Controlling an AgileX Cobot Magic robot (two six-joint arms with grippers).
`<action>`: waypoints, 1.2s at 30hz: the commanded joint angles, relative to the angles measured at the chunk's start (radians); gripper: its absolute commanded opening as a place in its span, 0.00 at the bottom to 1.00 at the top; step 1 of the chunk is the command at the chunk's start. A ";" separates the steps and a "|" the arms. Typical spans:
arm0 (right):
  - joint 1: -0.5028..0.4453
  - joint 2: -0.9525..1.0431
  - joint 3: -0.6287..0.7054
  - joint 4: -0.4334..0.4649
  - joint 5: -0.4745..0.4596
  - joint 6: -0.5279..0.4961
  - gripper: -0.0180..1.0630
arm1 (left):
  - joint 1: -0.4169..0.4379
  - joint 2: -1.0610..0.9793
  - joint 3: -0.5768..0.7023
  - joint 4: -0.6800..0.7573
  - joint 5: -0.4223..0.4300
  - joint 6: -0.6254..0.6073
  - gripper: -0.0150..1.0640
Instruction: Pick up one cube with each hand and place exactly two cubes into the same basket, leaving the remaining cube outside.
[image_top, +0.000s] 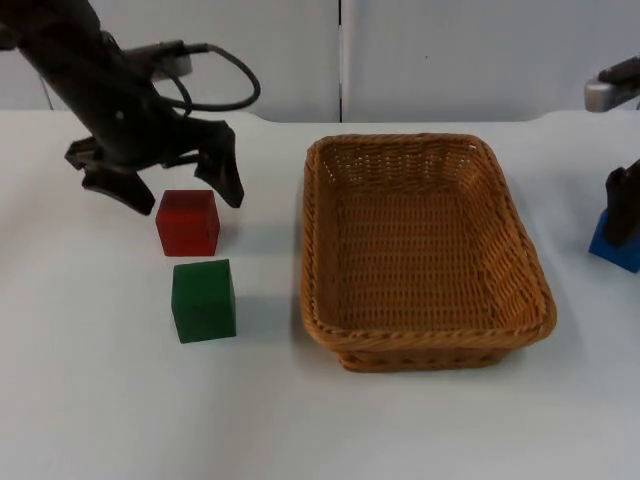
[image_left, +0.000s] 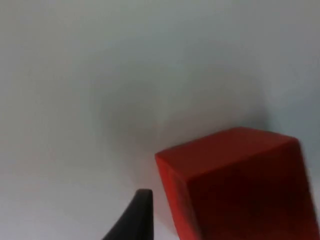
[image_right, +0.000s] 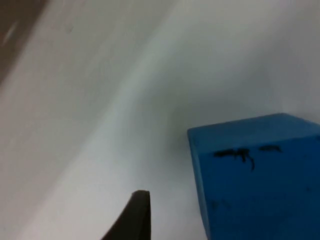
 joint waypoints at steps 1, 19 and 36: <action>0.006 0.012 -0.003 -0.005 -0.018 -0.009 0.90 | -0.004 0.025 -0.018 -0.009 -0.013 -0.014 0.99; 0.039 0.086 -0.003 -0.025 -0.099 -0.004 0.86 | -0.006 0.109 -0.050 -0.005 -0.021 -0.016 0.99; 0.039 0.086 -0.003 -0.043 -0.109 -0.004 0.58 | -0.006 0.118 -0.050 -0.009 0.010 -0.016 0.62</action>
